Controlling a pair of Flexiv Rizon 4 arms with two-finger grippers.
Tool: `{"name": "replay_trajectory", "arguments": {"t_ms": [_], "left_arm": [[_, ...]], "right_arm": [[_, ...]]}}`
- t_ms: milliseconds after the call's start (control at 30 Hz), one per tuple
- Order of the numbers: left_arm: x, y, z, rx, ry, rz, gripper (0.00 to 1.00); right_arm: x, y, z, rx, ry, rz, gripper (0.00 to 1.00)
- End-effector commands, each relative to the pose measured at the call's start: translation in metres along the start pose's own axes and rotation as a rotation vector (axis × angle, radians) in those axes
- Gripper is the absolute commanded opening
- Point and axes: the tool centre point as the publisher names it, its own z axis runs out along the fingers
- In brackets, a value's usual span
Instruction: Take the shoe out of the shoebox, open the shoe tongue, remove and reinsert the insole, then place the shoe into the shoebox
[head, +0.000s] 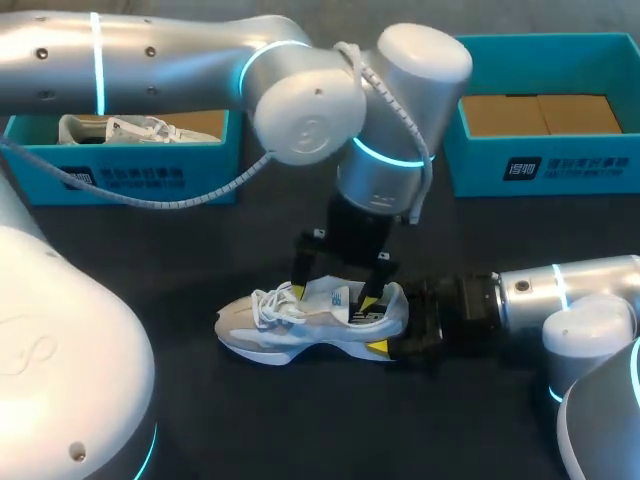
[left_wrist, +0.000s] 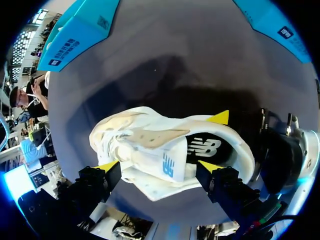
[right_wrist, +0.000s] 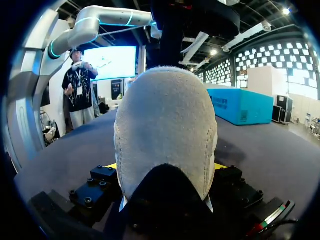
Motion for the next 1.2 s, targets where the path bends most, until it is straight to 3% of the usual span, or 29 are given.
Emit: {"name": "replay_trajectory", "arguments": {"t_ms": [33, 367, 567, 767, 1000, 1200], "left_arm": [[0.006, -0.002, 0.008, -0.012, -0.045, 0.001, 1.0], [-0.006, -0.002, 0.016, -0.031, -0.081, -0.01, 1.0], [-0.017, -0.001, 0.017, -0.032, -0.1, -0.019, 0.93], [-0.025, -0.002, 0.017, -0.032, -0.105, -0.029, 0.79], [-0.036, 0.001, 0.01, -0.019, -0.023, -0.03, 0.75], [-0.045, 0.002, 0.004, -0.009, 0.049, -0.027, 0.63]], "right_arm": [[0.001, 0.0, 0.002, 0.004, -0.001, 0.001, 0.0], [0.001, 0.0, 0.002, 0.004, -0.001, 0.001, 0.0], [0.001, 0.0, 0.002, 0.004, -0.001, 0.001, 0.0], [0.001, 0.0, 0.002, 0.004, -0.001, 0.001, 0.0], [0.001, 0.0, 0.002, 0.004, -0.001, 0.001, 0.0], [0.001, 0.0, 0.002, 0.004, -0.001, 0.001, 0.0]]}}
